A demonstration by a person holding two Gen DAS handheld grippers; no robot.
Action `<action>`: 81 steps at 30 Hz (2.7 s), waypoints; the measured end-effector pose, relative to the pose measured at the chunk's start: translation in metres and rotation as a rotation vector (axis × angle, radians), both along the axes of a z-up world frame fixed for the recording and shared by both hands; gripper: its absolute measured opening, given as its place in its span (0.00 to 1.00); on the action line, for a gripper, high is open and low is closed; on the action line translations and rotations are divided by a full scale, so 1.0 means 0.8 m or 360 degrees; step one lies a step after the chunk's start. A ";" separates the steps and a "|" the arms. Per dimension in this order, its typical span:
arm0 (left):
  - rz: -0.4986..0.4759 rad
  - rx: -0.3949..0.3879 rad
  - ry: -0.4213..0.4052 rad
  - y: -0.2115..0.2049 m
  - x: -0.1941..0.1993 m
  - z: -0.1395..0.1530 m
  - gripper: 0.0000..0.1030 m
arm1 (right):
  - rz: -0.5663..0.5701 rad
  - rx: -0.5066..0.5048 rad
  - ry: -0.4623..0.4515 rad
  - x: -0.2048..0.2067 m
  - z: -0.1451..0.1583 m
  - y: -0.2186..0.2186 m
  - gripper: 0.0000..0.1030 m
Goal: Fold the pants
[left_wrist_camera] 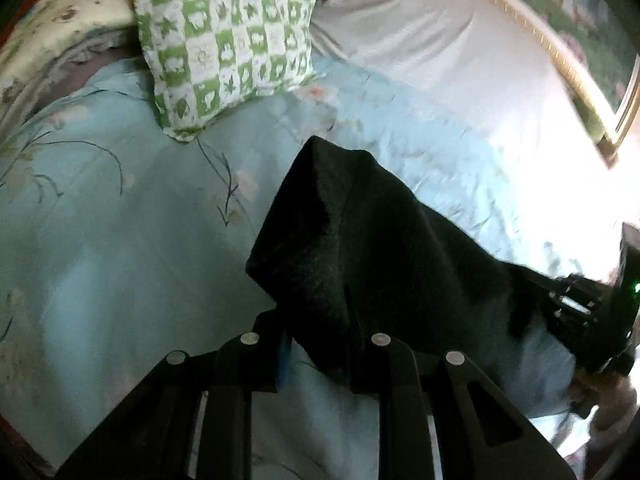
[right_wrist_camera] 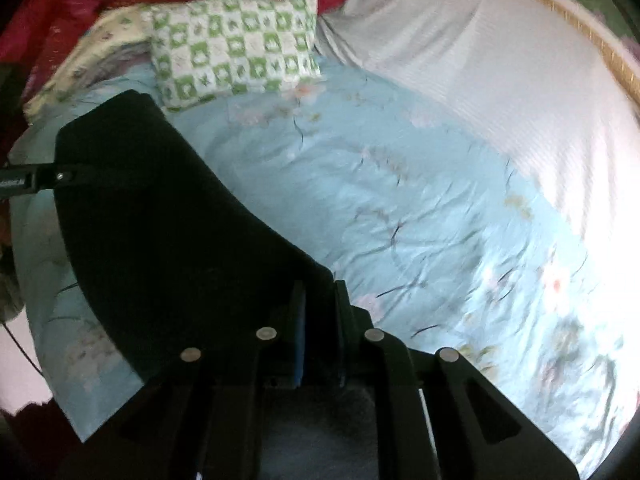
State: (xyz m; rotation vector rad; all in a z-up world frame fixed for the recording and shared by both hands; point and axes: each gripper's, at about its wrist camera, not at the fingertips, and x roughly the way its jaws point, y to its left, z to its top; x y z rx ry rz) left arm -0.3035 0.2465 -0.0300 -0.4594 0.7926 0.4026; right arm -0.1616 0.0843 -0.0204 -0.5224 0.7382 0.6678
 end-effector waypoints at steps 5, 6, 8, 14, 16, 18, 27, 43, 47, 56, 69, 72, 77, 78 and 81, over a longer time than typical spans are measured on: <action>-0.0042 0.0208 0.0253 0.000 0.023 -0.041 0.32 | -0.0101 -0.0041 0.0154 0.028 -0.044 0.004 0.13; -0.0034 0.0278 0.0274 -0.006 0.020 -0.035 0.37 | -0.0131 -0.0003 0.0152 0.027 -0.040 -0.001 0.16; 0.0015 0.0414 0.0288 -0.015 0.010 -0.017 0.45 | -0.0189 0.0082 0.0156 0.022 -0.025 -0.020 0.20; 0.0008 0.0439 0.0112 -0.044 -0.020 0.048 0.57 | -0.0392 0.0606 0.0342 -0.015 0.016 -0.145 0.48; -0.0101 0.0354 0.0049 -0.061 -0.011 0.058 0.61 | -0.0489 0.0701 0.0355 -0.040 0.017 -0.191 0.48; -0.0221 0.0330 0.0041 -0.086 0.008 0.057 0.62 | -0.0592 0.0742 0.0352 -0.066 0.013 -0.228 0.48; -0.0737 0.0292 0.0147 -0.216 0.079 0.029 0.64 | -0.1005 0.0877 0.0438 -0.142 -0.021 -0.354 0.48; -0.1596 0.0331 0.0243 -0.434 0.187 0.015 0.67 | -0.1538 0.1121 0.0286 -0.198 -0.031 -0.489 0.48; -0.1748 0.0331 0.0272 -0.480 0.223 0.013 0.67 | -0.1568 0.1159 0.0274 -0.189 -0.033 -0.495 0.48; -0.2093 0.0267 0.0393 -0.552 0.288 -0.004 0.67 | -0.1728 0.1379 0.0536 -0.194 -0.062 -0.509 0.48; -0.2447 0.0195 0.0569 -0.666 0.326 -0.039 0.66 | -0.1710 0.1741 0.0530 -0.176 -0.100 -0.549 0.11; -0.2507 0.0158 0.0598 -0.691 0.329 -0.047 0.61 | -0.1674 0.1682 0.0482 -0.180 -0.094 -0.544 0.11; -0.2567 0.0077 0.0601 -0.717 0.333 -0.057 0.47 | -0.1628 0.1623 0.0456 -0.182 -0.094 -0.543 0.11; -0.2574 0.0004 0.0604 -0.716 0.337 -0.057 0.32 | -0.1620 0.1604 0.0444 -0.180 -0.094 -0.543 0.11; -0.2605 -0.0076 0.0587 -0.715 0.332 -0.055 0.15 | -0.1589 0.1549 0.0410 -0.179 -0.090 -0.539 0.11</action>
